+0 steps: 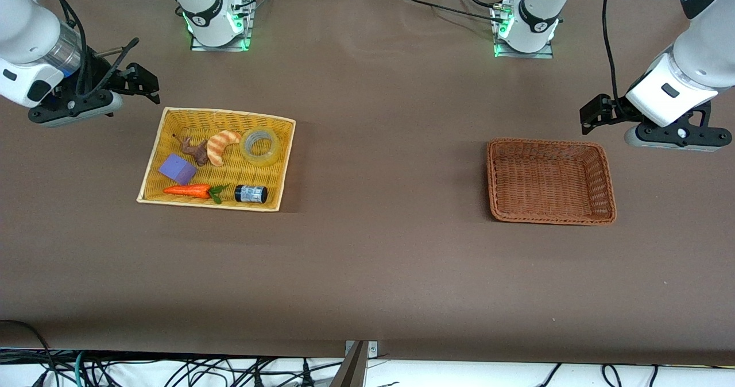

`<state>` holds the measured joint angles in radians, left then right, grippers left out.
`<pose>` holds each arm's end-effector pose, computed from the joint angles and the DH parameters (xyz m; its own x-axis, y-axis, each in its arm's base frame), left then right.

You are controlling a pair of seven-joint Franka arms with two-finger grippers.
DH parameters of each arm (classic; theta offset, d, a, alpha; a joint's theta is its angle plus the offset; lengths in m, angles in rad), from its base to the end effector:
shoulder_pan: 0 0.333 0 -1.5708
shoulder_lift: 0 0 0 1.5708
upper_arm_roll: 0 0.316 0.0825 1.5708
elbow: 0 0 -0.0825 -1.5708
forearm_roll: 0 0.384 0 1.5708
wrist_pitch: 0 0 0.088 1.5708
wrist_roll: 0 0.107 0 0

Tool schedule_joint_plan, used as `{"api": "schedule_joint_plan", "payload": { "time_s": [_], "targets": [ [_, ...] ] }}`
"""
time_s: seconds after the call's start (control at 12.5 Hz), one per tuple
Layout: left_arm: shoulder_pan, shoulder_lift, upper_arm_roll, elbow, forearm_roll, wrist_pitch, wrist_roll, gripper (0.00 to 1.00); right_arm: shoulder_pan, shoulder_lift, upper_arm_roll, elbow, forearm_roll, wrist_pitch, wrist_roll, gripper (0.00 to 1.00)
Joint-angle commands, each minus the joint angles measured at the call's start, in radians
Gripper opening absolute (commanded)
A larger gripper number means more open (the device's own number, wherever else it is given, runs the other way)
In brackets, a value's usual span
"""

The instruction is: Transfer tape with both arms

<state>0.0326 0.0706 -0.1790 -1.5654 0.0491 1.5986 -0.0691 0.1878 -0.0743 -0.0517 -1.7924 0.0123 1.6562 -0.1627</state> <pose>0.5719 -0.0756 0.5902 0.9963 -0.0786 -0.0337 -0.0799 -0.9960 -0.0389 0.5270 0.0726 0.5672 0.9542 0.2935 -0.0586 0.2924 -0.9559 -0.0258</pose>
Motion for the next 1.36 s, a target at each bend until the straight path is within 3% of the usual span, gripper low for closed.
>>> {"api": "schedule_joint_plan", "payload": {
  "time_s": [0.0, 1.28],
  "targets": [
    [-0.005, 0.014, -0.002, 0.033, 0.025, -0.014, -0.001, 1.00, -0.002, -0.022, 0.001, -0.008, -0.002, -0.018, -0.009, 1.00],
    [-0.005, 0.014, -0.002, 0.033, 0.023, -0.014, 0.000, 1.00, -0.001, -0.022, 0.010, -0.033, -0.008, -0.016, -0.004, 1.00]
  ]
}}
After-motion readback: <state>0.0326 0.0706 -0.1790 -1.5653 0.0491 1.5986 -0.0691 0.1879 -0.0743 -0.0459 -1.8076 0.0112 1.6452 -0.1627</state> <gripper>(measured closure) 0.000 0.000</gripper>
